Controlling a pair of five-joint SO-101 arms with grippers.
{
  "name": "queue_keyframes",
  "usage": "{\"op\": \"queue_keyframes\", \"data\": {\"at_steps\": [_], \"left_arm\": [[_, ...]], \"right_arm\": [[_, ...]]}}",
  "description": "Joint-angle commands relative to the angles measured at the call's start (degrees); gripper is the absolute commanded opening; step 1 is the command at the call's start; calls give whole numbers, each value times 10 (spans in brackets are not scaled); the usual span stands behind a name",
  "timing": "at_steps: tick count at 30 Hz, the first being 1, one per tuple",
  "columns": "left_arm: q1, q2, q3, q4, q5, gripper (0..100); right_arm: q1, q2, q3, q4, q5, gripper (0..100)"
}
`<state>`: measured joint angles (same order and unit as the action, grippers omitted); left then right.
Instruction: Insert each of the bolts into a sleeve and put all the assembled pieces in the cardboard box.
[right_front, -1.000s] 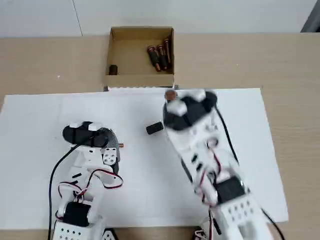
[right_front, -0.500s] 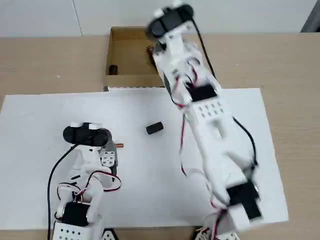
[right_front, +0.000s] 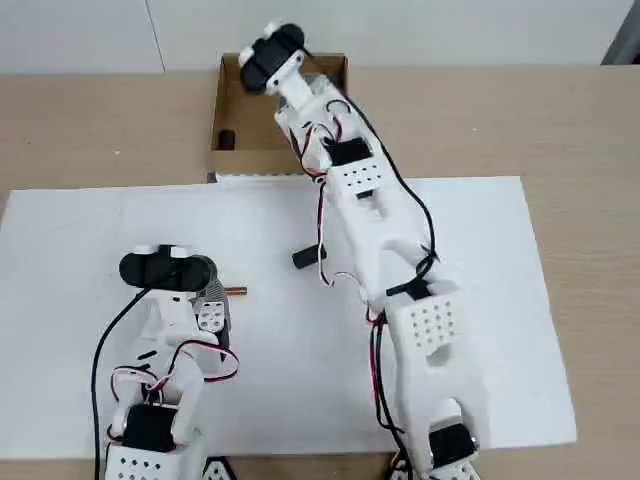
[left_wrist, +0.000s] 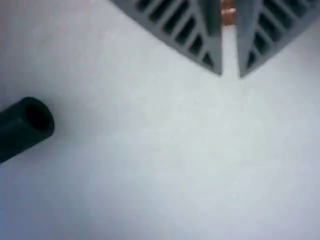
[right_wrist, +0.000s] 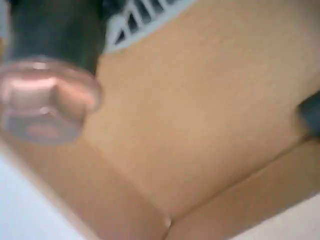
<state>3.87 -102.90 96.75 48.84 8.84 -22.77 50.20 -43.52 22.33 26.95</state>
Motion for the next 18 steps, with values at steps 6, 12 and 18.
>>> {"op": "queue_keyframes", "data": {"at_steps": [6, 12, 18], "left_arm": [[-4, -3, -3, 0, -4, 6], [-4, -3, -3, 0, -4, 6], [-4, -3, -3, 0, -4, 6]], "right_arm": [[-25, 108, -164, -11, 48, 83], [-31, 133, -194, -11, 47, 151], [-33, 132, -194, -11, 47, 125]]}}
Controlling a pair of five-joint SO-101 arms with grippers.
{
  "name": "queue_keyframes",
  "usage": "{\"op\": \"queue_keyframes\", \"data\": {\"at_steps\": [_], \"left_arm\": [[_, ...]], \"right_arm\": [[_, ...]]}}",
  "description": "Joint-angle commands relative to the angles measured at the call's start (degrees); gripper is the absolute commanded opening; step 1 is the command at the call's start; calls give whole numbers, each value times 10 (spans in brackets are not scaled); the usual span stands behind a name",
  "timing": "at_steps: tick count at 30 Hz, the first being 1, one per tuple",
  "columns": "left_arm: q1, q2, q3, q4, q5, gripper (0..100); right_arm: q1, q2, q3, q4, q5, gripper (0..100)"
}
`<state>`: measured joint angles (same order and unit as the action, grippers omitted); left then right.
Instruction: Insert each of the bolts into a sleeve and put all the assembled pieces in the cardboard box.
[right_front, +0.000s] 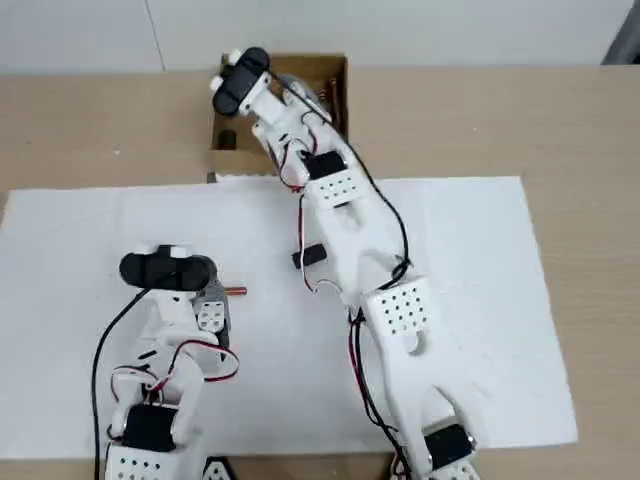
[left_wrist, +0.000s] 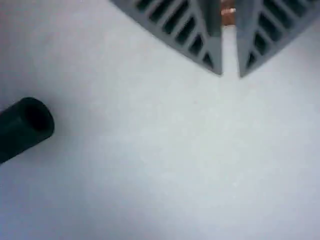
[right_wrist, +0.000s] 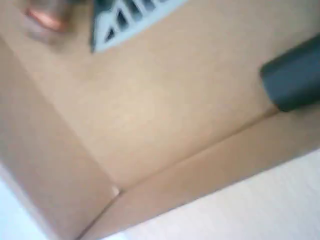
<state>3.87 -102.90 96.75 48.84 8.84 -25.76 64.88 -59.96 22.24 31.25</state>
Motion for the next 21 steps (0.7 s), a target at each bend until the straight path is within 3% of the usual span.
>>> {"op": "queue_keyframes", "data": {"at_steps": [1, 6, 13, 21], "left_arm": [[-4, -3, -3, 0, -4, 6], [-4, -3, -3, 0, -4, 6], [-4, -3, -3, 0, -4, 6], [-4, -3, -3, 0, -4, 6]], "right_arm": [[-3, -15, -30, -10, 4, 125], [0, -15, -78, 26, 3, 91], [0, -15, -235, 218, -18, 2], [1, -15, -367, 400, -67, 4]]}}
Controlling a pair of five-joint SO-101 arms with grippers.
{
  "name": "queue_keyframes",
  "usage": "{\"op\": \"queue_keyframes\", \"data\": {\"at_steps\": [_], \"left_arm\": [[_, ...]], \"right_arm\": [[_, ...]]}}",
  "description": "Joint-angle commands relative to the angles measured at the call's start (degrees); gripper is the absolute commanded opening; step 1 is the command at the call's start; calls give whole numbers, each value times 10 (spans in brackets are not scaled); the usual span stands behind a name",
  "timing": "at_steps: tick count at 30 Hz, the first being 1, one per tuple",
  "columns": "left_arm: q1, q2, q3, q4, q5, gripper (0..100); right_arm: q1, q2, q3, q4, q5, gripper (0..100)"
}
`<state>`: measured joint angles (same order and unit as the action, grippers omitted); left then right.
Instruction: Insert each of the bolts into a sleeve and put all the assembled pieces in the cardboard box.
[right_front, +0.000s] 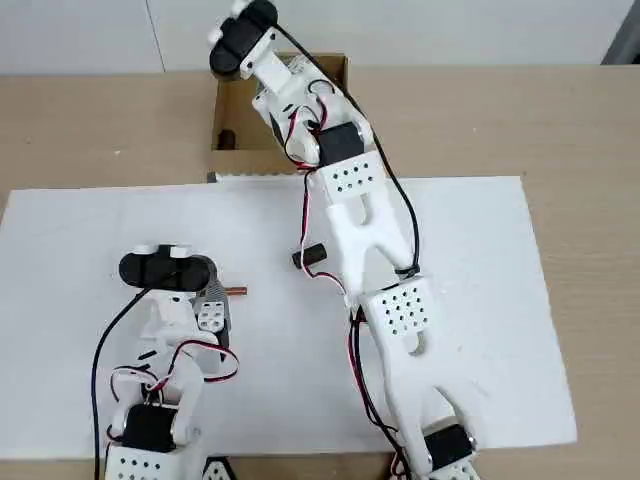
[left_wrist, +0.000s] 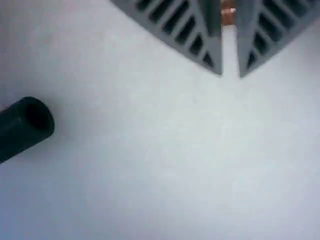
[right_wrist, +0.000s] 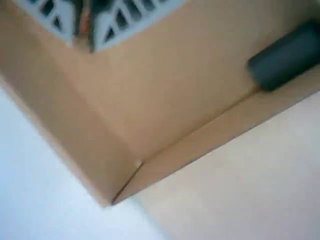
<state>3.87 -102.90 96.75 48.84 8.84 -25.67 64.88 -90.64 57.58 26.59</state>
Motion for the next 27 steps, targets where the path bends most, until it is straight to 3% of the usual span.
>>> {"op": "queue_keyframes", "data": {"at_steps": [1, 15, 27], "left_arm": [[-4, -3, -3, 0, -4, 6], [-4, -3, -3, 0, -4, 6], [-4, -3, -3, 0, -4, 6]], "right_arm": [[0, -17, -59, 63, -24, 4], [-2, -156, -55, 374, -83, 5], [13, -217, -5, 396, -123, 4]]}}
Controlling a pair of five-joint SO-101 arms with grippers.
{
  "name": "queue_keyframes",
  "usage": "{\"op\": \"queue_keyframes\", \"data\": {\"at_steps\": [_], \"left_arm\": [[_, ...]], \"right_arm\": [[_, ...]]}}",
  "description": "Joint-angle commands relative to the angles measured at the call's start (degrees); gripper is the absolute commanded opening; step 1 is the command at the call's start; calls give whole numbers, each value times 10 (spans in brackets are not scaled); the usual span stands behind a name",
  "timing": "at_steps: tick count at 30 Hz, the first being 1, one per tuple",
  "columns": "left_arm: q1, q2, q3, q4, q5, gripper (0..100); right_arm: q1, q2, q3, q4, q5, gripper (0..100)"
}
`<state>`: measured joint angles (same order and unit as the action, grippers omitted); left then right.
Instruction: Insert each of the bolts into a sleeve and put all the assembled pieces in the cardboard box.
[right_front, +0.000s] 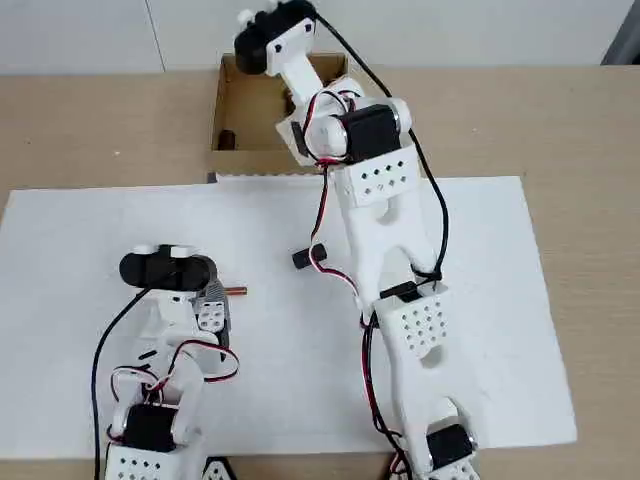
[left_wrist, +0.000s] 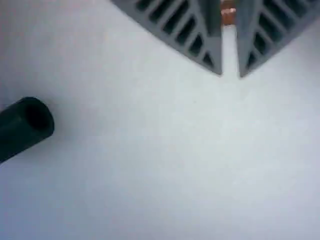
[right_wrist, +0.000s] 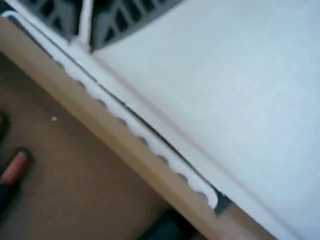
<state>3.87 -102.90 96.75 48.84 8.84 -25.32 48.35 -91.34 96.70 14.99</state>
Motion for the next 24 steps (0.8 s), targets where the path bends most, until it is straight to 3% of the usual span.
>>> {"op": "queue_keyframes", "data": {"at_steps": [1, 11, 17, 20, 24], "left_arm": [[-4, -3, -3, 0, -4, 6], [-4, -3, -3, 0, -4, 6], [-4, -3, -3, 0, -3, 6], [-4, -3, -3, 0, -3, 6], [-4, -3, -3, 0, -3, 6]], "right_arm": [[8, -66, 28, 5, -7, 4], [9, -305, 444, -1, -32, 7], [8, -347, 585, -8, -30, 7], [8, -346, 622, -8, 11, 7], [8, -346, 668, -13, 138, 5]]}}
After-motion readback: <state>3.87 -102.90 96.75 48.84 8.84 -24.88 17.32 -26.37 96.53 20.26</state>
